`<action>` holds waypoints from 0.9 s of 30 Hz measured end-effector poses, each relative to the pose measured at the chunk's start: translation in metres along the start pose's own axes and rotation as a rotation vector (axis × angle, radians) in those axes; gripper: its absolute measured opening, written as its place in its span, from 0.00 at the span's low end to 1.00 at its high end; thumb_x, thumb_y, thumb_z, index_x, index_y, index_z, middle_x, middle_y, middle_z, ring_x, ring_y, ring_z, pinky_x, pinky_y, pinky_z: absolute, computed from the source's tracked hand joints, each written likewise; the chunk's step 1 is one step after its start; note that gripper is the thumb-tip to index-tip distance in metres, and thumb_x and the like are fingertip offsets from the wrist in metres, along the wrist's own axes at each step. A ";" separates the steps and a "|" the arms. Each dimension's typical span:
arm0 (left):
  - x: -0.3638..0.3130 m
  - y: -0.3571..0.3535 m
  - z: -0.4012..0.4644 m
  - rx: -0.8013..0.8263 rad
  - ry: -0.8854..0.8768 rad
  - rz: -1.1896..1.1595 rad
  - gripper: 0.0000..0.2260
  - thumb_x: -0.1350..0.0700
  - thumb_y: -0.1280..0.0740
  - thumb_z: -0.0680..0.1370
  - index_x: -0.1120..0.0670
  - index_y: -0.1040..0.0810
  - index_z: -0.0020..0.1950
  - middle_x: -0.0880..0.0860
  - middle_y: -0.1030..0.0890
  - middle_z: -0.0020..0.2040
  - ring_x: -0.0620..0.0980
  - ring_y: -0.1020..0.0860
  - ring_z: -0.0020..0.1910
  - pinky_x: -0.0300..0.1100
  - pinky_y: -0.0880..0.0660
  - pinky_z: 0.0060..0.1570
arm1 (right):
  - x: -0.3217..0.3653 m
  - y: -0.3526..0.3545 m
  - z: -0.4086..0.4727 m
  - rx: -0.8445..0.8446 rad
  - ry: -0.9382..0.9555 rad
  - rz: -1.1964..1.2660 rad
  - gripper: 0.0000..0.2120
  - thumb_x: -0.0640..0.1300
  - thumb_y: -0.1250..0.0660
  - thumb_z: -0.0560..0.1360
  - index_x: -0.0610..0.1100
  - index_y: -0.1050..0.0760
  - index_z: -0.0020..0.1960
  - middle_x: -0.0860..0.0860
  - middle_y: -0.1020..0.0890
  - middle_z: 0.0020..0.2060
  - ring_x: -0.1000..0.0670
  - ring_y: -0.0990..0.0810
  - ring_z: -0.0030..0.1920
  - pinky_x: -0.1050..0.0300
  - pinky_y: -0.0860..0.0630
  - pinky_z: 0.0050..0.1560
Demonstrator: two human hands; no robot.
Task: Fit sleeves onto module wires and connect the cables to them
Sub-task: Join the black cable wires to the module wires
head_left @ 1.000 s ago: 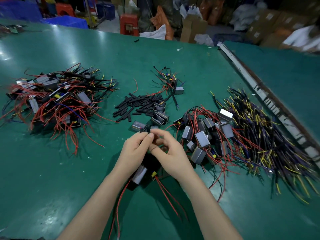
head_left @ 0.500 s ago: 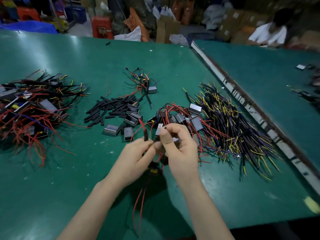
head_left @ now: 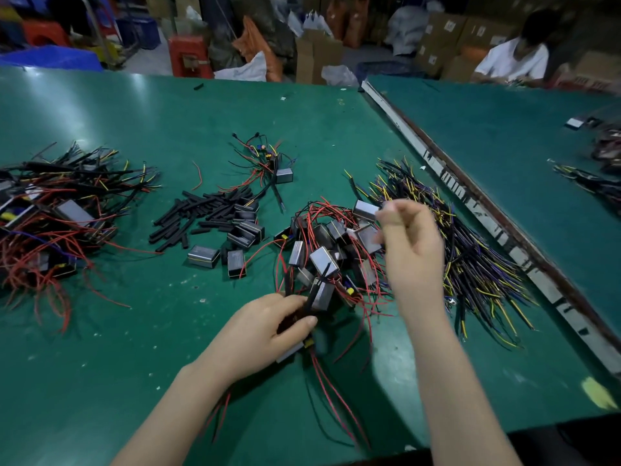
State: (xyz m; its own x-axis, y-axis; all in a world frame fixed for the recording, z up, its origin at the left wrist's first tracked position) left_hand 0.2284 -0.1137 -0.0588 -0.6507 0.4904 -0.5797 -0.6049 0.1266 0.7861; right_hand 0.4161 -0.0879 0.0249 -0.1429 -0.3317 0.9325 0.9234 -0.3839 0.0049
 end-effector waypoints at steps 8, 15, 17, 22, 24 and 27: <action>0.010 0.015 -0.006 -0.101 0.119 -0.312 0.16 0.31 0.45 0.72 0.26 0.50 0.55 0.45 0.24 0.47 0.36 0.24 0.42 0.31 0.31 0.41 | -0.090 0.041 0.092 0.269 -0.358 -1.097 0.11 0.50 0.34 0.77 0.47 0.20 0.56 0.45 0.19 0.49 0.43 0.23 0.47 0.56 0.29 0.43; 0.027 0.039 0.017 -0.442 0.325 -0.735 0.10 0.52 0.38 0.79 0.42 0.34 0.58 0.46 0.17 0.47 0.37 0.21 0.45 0.29 0.28 0.44 | -0.104 0.041 0.094 0.353 -0.467 -1.315 0.14 0.51 0.32 0.76 0.43 0.22 0.57 0.42 0.22 0.50 0.40 0.24 0.49 0.50 0.27 0.50; 0.028 0.036 0.021 -0.396 0.346 -0.750 0.08 0.55 0.36 0.79 0.43 0.28 0.56 0.46 0.16 0.45 0.39 0.21 0.47 0.30 0.29 0.47 | -0.094 0.042 0.094 0.263 -0.421 -1.219 0.13 0.50 0.35 0.78 0.44 0.22 0.57 0.41 0.21 0.53 0.40 0.23 0.51 0.51 0.27 0.49; 0.024 0.032 0.025 -0.356 0.346 -0.801 0.08 0.58 0.36 0.79 0.48 0.24 0.56 0.46 0.15 0.43 0.39 0.19 0.47 0.28 0.27 0.50 | -0.006 0.032 0.093 -0.002 0.143 -0.791 0.10 0.48 0.38 0.80 0.44 0.23 0.55 0.49 0.24 0.50 0.51 0.27 0.47 0.61 0.36 0.46; 0.025 0.030 0.023 -0.369 0.377 -0.862 0.08 0.57 0.36 0.79 0.48 0.24 0.56 0.46 0.15 0.43 0.37 0.19 0.46 0.26 0.27 0.48 | 0.018 0.030 0.084 -0.049 0.148 -0.402 0.02 0.47 0.36 0.79 0.50 0.25 0.49 0.56 0.23 0.42 0.58 0.25 0.40 0.65 0.31 0.44; 0.021 0.029 0.019 -0.390 0.396 -0.910 0.05 0.56 0.35 0.79 0.50 0.21 0.51 0.46 0.15 0.43 0.35 0.20 0.44 0.23 0.29 0.41 | 0.015 0.005 0.061 0.033 -0.089 0.073 0.03 0.44 0.34 0.79 0.49 0.26 0.46 0.57 0.21 0.35 0.59 0.24 0.33 0.66 0.29 0.31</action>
State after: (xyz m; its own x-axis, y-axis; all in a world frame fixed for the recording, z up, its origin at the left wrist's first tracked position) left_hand 0.2061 -0.0833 -0.0445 0.0594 0.0258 -0.9979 -0.9981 -0.0151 -0.0598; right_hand 0.4406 -0.0426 0.0613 -0.0435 -0.2792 0.9592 0.9417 -0.3321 -0.0539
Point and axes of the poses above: each hand's wrist, its own z-axis towards the middle knuckle, its own y-axis out of the back of the hand, x = y × z, the point moved 9 cm from there along z, towards the middle knuckle
